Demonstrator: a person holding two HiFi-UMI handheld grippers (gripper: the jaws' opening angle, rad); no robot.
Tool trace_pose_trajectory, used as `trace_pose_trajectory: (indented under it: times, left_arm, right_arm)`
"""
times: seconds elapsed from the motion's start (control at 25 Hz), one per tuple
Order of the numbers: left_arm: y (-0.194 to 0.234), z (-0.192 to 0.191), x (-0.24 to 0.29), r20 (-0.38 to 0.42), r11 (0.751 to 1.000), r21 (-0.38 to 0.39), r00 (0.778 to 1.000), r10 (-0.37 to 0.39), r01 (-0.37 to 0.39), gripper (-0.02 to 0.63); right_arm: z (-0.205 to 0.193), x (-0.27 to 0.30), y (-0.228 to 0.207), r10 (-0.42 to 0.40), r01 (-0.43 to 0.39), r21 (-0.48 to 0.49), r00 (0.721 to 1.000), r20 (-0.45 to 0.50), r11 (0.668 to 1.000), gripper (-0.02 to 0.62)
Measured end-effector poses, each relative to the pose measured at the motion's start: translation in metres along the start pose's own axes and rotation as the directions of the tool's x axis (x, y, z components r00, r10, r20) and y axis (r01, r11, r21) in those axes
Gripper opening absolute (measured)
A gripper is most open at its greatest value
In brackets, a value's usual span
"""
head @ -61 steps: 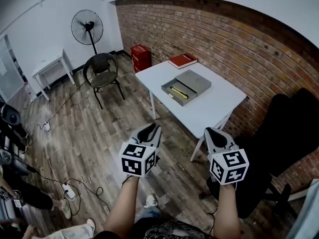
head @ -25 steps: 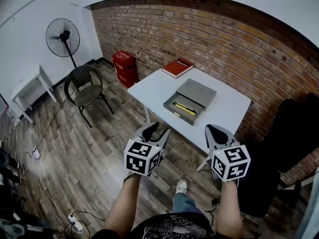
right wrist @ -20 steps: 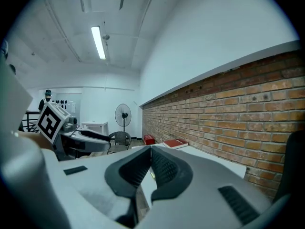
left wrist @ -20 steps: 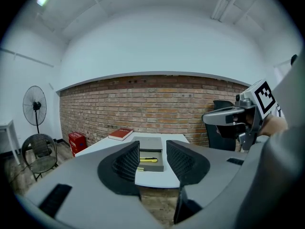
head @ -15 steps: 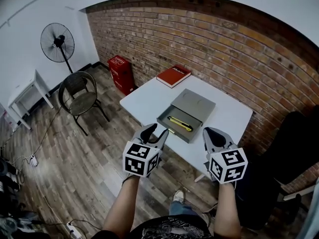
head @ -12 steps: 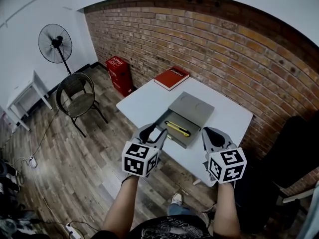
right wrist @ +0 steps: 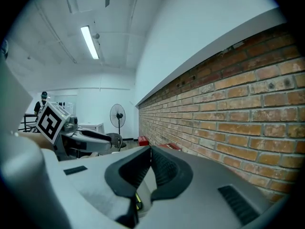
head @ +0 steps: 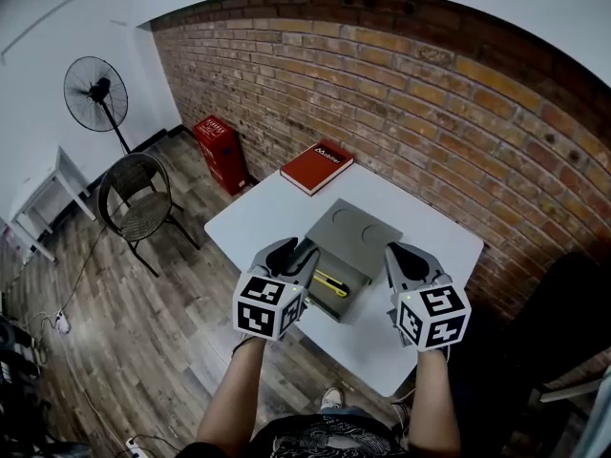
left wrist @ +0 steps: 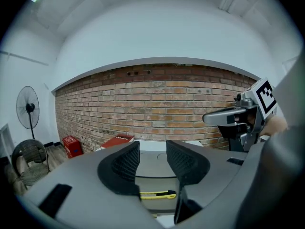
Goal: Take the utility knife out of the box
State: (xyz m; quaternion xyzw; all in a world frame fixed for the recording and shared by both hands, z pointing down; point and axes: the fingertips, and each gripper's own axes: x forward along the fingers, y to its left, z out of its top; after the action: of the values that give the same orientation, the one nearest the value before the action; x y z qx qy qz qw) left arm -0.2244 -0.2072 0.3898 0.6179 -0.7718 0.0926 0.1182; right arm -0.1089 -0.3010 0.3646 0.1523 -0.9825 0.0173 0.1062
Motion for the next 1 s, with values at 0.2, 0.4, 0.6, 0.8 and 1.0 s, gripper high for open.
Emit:
trace_pose_trajectory:
  times: [0.2, 0.4, 0.6, 0.8, 1.0]
  left_arm:
    - [-0.007, 0.006, 0.028, -0.02, 0.999, 0.026, 0.999, -0.027, 0.028, 0.176]
    - [-0.007, 0.009, 0.043, -0.028, 0.997, 0.042, 0.998, -0.06, 0.061, 0.176]
    - [-0.004, 0.009, 0.061, -0.036, 0.989, 0.068, 0.991, -0.13, 0.132, 0.176]
    - [0.006, 0.008, 0.082, -0.049, 0.966, 0.101, 0.971, -0.235, 0.239, 0.176]
    - [0.01, 0.01, 0.101, -0.064, 0.923, 0.131, 0.932, -0.357, 0.363, 0.176]
  right_arm:
    - [-0.002, 0.007, -0.02, -0.01, 0.01, 0.024, 1.0, 0.0, 1.0, 0.018]
    - [-0.003, 0.008, -0.032, -0.047, 0.047, 0.057, 0.999, 0.009, 0.997, 0.018]
    - [-0.008, 0.013, -0.04, -0.117, 0.116, 0.082, 0.993, 0.005, 0.99, 0.018]
    - [-0.014, 0.024, -0.041, -0.22, 0.22, 0.099, 0.975, -0.017, 0.97, 0.018]
    - [-0.013, 0.029, -0.04, -0.334, 0.336, 0.108, 0.942, -0.038, 0.936, 0.018]
